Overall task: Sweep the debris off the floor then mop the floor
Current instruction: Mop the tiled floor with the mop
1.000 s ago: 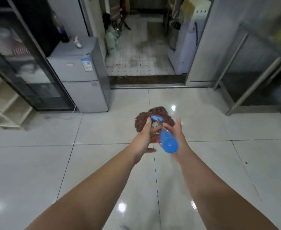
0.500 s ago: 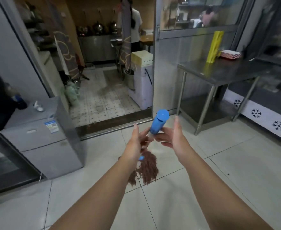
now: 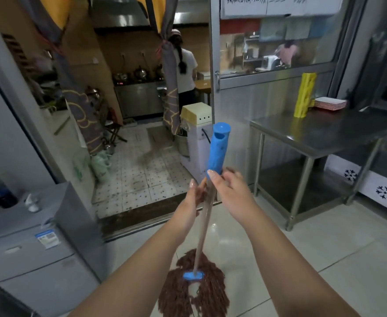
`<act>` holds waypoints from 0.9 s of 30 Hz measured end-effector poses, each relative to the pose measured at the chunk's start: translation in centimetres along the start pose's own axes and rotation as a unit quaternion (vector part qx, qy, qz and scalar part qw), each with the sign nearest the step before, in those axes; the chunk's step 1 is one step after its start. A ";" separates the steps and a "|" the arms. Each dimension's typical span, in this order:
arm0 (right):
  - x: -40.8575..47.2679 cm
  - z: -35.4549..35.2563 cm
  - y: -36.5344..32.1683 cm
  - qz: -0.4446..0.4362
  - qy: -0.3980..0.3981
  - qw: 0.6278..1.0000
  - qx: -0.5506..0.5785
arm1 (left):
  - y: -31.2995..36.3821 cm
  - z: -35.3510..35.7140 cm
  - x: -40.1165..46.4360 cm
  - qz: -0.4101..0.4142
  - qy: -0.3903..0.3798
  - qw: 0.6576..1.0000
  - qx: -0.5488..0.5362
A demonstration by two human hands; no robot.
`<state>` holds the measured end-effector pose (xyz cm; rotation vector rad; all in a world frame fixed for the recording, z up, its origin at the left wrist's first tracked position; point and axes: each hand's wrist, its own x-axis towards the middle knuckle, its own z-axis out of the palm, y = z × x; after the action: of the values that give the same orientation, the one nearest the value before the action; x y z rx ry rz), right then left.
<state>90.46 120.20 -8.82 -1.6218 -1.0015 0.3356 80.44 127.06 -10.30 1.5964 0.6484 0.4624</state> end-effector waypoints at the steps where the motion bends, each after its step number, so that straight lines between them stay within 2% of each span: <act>1: 1.3 0.0 0.5 0.007 0.009 1.000 0.005 | -0.1 0.1 1.2 -0.007 -0.008 1.000 0.004; 6: 6.4 -0.1 3.2 0.063 0.049 0.994 0.071 | -1.4 0.9 8.1 -0.044 -0.042 0.997 0.045; 8: 8.1 0.1 4.7 0.081 0.061 0.989 0.104 | -2.4 1.3 10.8 -0.091 -0.048 0.994 0.027; 12: 11.4 1.2 8.1 0.103 0.118 0.976 0.149 | -4.9 1.7 16.0 -0.097 -0.093 0.991 0.007; 16: 14.7 2.9 10.3 0.159 0.131 0.954 0.217 | -5.9 1.5 20.7 -0.128 -0.135 0.982 -0.019; 17: 15.8 3.2 10.5 0.168 0.144 0.948 0.229 | -6.2 1.4 21.9 -0.120 -0.137 0.983 -0.012; 19: 17.3 3.3 10.3 0.181 0.178 0.936 0.243 | -7.2 0.7 23.6 -0.099 -0.187 0.977 0.016; 22: 18.3 2.4 10.3 0.158 0.216 0.942 0.203 | -9.8 0.1 25.7 -0.087 -0.249 0.962 0.072; 25: 18.2 -0.9 8.8 0.103 0.234 0.952 0.170 | -11.0 2.2 25.8 -0.057 -0.247 0.962 0.096; 27: 18.0 -4.1 7.3 0.085 0.276 0.943 0.166 | -10.3 4.4 25.1 -0.021 -0.247 0.964 0.094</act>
<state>107.11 131.06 -8.92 -1.3797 -0.3554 0.1378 100.83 140.45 -22.91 1.7856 0.3472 -0.0400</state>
